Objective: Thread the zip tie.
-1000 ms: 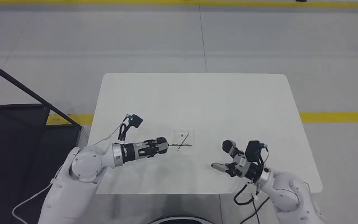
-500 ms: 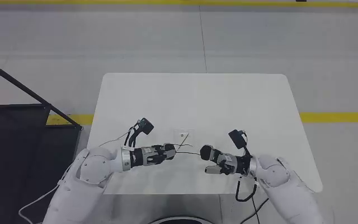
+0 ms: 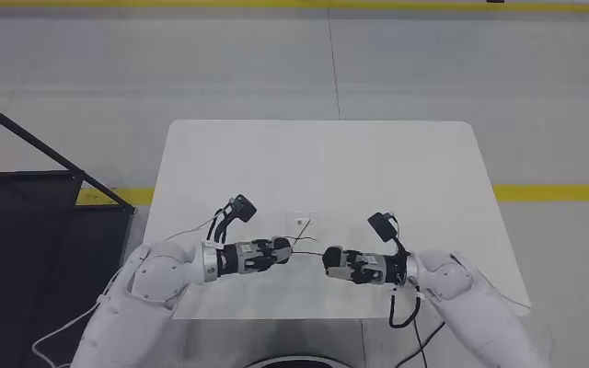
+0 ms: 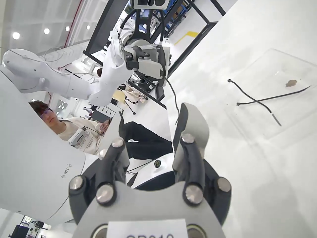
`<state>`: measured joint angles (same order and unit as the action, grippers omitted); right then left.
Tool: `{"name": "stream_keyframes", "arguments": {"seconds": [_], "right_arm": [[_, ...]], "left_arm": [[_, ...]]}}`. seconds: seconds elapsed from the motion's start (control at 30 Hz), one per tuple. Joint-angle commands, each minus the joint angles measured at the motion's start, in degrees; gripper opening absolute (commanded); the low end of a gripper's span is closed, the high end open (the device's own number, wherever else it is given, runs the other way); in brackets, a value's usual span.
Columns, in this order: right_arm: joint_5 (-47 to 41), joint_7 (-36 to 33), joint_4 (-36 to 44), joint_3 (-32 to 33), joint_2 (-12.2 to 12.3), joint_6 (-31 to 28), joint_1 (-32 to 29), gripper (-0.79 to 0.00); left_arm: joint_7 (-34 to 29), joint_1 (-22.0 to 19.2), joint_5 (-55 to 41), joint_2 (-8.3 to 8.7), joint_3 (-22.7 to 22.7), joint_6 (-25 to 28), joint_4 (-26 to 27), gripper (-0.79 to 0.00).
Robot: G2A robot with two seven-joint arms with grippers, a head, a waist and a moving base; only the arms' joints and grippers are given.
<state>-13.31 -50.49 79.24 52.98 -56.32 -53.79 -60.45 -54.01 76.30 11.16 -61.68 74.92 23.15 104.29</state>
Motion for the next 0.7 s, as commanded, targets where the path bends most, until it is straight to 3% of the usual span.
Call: {"name": "stream_keyframes", "arguments": {"seconds": [0.0, 0.67], "right_arm": [[-0.4, 0.0, -0.4, -0.9, 0.1, 0.0, 0.7, -0.388], [-3.3, -0.8, -4.4, -4.7, 0.1, 0.8, 4.2, -0.496]], "left_arm": [[0.1, 0.0, -0.1, 0.07, -0.2, 0.0, -0.1, -0.785], [0.3, -0.9, -0.3, 0.72, -2.1, 1.1, -0.5, -0.785]]}}
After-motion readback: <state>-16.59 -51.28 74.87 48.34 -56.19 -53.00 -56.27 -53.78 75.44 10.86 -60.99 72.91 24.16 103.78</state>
